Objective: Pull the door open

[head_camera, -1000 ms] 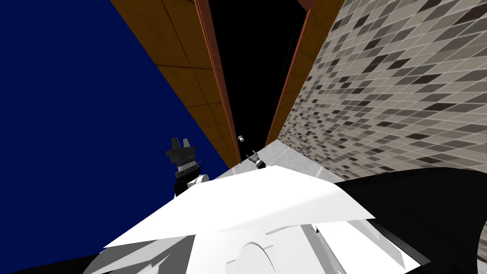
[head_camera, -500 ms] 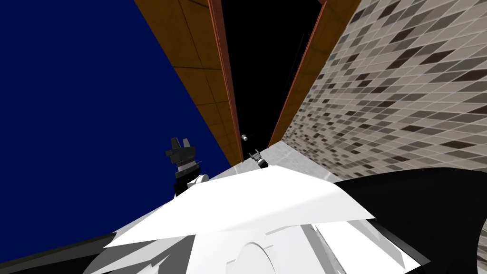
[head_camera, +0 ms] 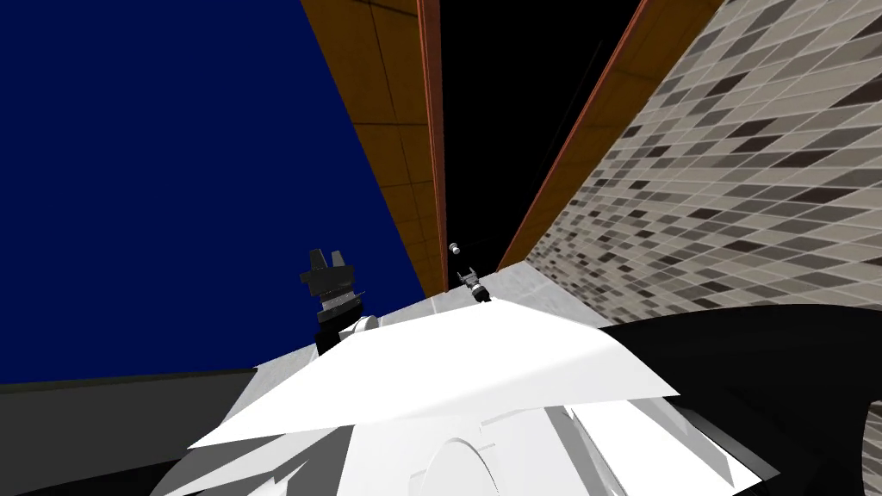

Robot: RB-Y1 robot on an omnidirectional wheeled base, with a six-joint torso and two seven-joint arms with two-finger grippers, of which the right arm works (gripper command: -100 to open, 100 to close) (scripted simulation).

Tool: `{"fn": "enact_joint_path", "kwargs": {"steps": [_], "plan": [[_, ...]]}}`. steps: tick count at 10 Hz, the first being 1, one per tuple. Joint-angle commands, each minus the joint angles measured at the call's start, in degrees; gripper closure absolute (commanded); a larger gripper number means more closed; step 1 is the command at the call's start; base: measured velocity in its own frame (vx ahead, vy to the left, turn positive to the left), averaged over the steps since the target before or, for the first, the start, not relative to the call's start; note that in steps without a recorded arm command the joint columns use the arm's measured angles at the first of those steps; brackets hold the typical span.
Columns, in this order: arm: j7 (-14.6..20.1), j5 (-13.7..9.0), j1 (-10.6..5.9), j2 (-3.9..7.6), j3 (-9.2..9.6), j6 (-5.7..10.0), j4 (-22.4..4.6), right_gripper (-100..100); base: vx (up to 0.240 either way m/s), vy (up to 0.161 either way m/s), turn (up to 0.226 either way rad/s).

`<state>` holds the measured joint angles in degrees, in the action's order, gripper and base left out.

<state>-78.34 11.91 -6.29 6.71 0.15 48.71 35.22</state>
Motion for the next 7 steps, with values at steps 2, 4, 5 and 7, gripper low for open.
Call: {"fn": "enact_joint_path", "kwargs": {"steps": [2, 4, 5, 7], "plan": [[-1.7, -3.4, -2.09, 0.68, -3.37, 0.55, -3.0, -100, 0.045, 0.013, 0.273], [-2.7, -5.8, -3.41, 1.18, -5.65, 0.88, -4.9, -100, 0.060, -0.006, 0.313], [-3.1, -6.5, -3.82, 1.32, -6.34, 0.98, -5.5, -100, 0.064, -0.024, 0.294], [-4.0, -8.6, -5.00, 1.74, -8.37, 1.27, -7.1, -100, 0.067, -0.026, 0.237]]}}
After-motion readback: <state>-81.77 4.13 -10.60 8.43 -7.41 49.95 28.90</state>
